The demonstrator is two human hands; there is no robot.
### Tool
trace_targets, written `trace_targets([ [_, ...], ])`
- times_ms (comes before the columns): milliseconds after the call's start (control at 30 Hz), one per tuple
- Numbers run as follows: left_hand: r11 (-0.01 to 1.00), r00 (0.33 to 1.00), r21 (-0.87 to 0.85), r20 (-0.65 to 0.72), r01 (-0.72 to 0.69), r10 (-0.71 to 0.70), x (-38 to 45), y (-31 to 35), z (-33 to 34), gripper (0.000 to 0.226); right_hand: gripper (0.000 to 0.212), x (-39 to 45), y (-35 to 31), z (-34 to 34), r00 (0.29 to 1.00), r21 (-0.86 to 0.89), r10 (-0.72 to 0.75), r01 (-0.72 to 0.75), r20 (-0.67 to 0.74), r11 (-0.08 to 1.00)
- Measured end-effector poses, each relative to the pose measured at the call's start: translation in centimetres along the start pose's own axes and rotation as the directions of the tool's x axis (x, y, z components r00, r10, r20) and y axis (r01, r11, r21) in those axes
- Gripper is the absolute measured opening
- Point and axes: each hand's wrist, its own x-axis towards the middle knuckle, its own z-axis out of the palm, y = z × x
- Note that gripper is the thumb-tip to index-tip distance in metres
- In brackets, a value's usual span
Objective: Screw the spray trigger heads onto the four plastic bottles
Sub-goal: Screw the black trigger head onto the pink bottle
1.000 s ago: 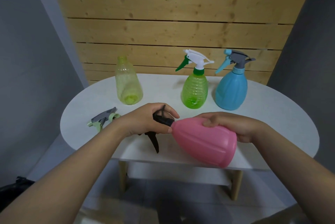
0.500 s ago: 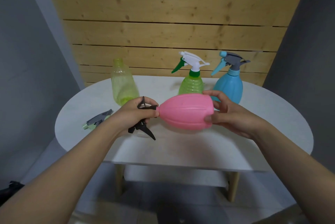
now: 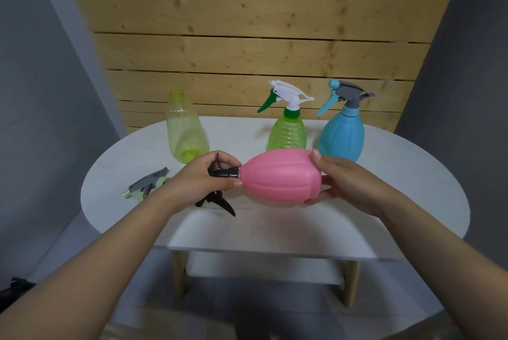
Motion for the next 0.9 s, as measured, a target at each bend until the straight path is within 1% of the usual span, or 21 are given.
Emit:
trace_targets([
  [67,1.000,1.000,-0.015,-0.026,0.002,-0.003,0.1,0.0,0.0,0.027,0.051,0.0,0.0,-0.2,0.998,0.055,-0.004,0.000,0.070,0.999],
  [100,1.000,0.999,-0.031,-0.037,0.004,-0.006,0.2,0.0,0.0,0.028,0.055,-0.1,-0.1,-0.4,0.995,0.085,-0.005,-0.004,0.103,0.996],
  [167,0.998,0.999,-0.067,-0.046,0.006,-0.009,0.2,0.0,-0.1,0.029,0.072,-0.1,-0.1,-0.8,0.991,0.118,-0.013,-0.003,0.130,0.993],
  [200,0.997,0.999,-0.078,-0.046,0.002,-0.006,0.2,0.1,-0.2,0.030,0.079,-0.2,-0.2,-0.9,0.992,0.099,-0.022,0.009,0.123,0.995],
  [233,0.997,0.999,-0.082,-0.046,-0.004,0.000,0.2,0.2,-0.3,0.030,0.080,-0.3,-0.2,-0.9,0.993,0.055,-0.030,0.024,0.111,0.998],
  [333,0.998,0.999,-0.067,-0.044,-0.022,0.019,0.1,0.4,-0.5,0.031,0.065,-0.6,-0.5,-0.4,0.996,-0.083,-0.032,0.039,0.082,0.996],
  [367,0.998,0.999,-0.062,-0.038,-0.026,0.024,0.0,0.5,-0.6,0.031,0.065,-0.7,-0.5,-0.2,0.998,-0.120,-0.025,0.033,0.065,0.992],
  [433,0.998,0.999,-0.052,-0.031,-0.033,0.031,0.0,0.5,-0.7,0.032,0.072,-0.6,-0.3,0.1,0.999,-0.166,-0.006,0.013,0.038,0.986],
  [500,0.998,0.999,-0.055,-0.036,-0.038,0.036,-0.1,0.5,-0.8,0.033,0.074,-0.5,-0.1,0.4,1.000,-0.155,0.002,0.001,0.017,0.988],
  [633,0.998,0.998,-0.054,-0.051,-0.026,0.024,-0.2,0.2,-0.7,0.032,0.054,-0.2,0.4,0.9,0.997,-0.037,-0.081,0.080,-0.016,0.996],
  [700,0.998,0.998,-0.053,-0.066,-0.021,0.018,-0.2,0.3,-0.7,0.032,0.048,-0.1,0.5,1.1,0.991,-0.023,-0.120,0.119,-0.061,0.993],
  [733,0.998,0.997,-0.055,-0.080,-0.019,0.014,-0.1,0.3,-0.8,0.033,0.050,-0.1,0.5,1.1,0.990,-0.025,-0.131,0.129,-0.060,0.991],
  [800,0.998,0.995,-0.066,-0.100,-0.017,0.010,-0.1,0.4,-0.9,0.033,0.056,-0.2,0.3,0.8,0.991,0.002,-0.134,0.134,0.017,0.991],
  [867,0.997,0.996,-0.074,-0.093,-0.017,0.010,-0.1,0.5,-1.0,0.033,0.071,-0.3,0.2,0.3,0.989,0.019,-0.118,0.117,0.088,0.993],
  [900,0.997,0.997,-0.073,-0.082,-0.018,0.012,-0.2,0.6,-1.0,0.033,0.076,-0.3,0.0,0.1,0.989,-0.003,-0.112,0.113,0.098,0.994],
])
